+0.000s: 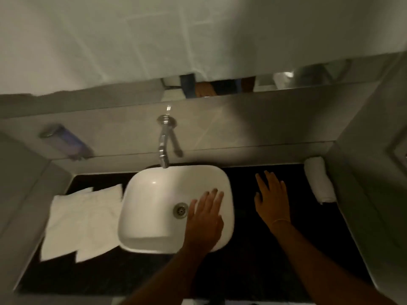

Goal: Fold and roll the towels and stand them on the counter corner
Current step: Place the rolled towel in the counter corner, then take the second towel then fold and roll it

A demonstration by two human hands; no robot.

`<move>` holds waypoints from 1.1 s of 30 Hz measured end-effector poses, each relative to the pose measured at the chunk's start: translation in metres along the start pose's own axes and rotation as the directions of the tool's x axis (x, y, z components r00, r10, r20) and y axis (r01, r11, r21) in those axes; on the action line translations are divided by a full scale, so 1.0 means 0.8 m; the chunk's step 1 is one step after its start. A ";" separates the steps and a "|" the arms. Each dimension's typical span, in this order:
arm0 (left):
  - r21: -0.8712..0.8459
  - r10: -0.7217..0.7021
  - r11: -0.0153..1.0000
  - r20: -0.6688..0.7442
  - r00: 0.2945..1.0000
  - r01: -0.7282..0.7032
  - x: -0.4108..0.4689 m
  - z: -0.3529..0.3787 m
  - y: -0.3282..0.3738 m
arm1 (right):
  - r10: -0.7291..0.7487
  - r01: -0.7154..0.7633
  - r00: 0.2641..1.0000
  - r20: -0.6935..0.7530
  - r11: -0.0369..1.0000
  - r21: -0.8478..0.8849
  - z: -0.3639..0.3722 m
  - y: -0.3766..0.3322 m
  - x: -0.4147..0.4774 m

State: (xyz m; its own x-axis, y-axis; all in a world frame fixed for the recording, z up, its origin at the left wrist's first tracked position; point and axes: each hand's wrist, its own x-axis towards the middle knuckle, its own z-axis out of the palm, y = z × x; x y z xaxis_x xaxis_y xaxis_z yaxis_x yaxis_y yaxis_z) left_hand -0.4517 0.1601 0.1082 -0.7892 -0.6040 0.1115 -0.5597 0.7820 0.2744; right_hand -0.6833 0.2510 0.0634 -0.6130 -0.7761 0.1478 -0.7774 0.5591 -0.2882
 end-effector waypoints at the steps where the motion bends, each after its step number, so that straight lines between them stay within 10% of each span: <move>1: 0.046 -0.076 0.996 -0.007 0.997 0.076 0.001 -0.013 -0.024 | -0.036 0.036 0.999 -0.006 0.998 0.042 -0.001 -0.030 0.005; 17: 0.078 -0.602 0.798 0.131 0.788 0.597 -0.211 -0.059 -0.421 | -0.523 0.496 0.851 0.053 0.833 0.243 0.122 -0.447 -0.104; 28: 0.091 -0.166 0.985 0.292 0.942 0.145 -0.259 0.002 -0.605 | -0.541 0.426 0.741 0.398 0.837 0.344 0.223 -0.609 -0.165; 33: -0.008 -0.182 0.981 0.283 0.942 0.192 -0.240 0.009 -0.634 | -0.463 0.364 0.741 0.487 0.886 0.287 0.255 -0.628 -0.159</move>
State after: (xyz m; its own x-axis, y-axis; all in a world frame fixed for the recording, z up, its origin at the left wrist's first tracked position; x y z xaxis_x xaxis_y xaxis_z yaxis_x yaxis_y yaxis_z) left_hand -0.0183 -0.1193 -0.0589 -0.7126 -0.6677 -0.2154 -0.6991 0.6498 0.2983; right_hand -0.1863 0.0096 -0.0037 -0.0258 -0.9756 -0.2181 -0.8714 0.1289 -0.4734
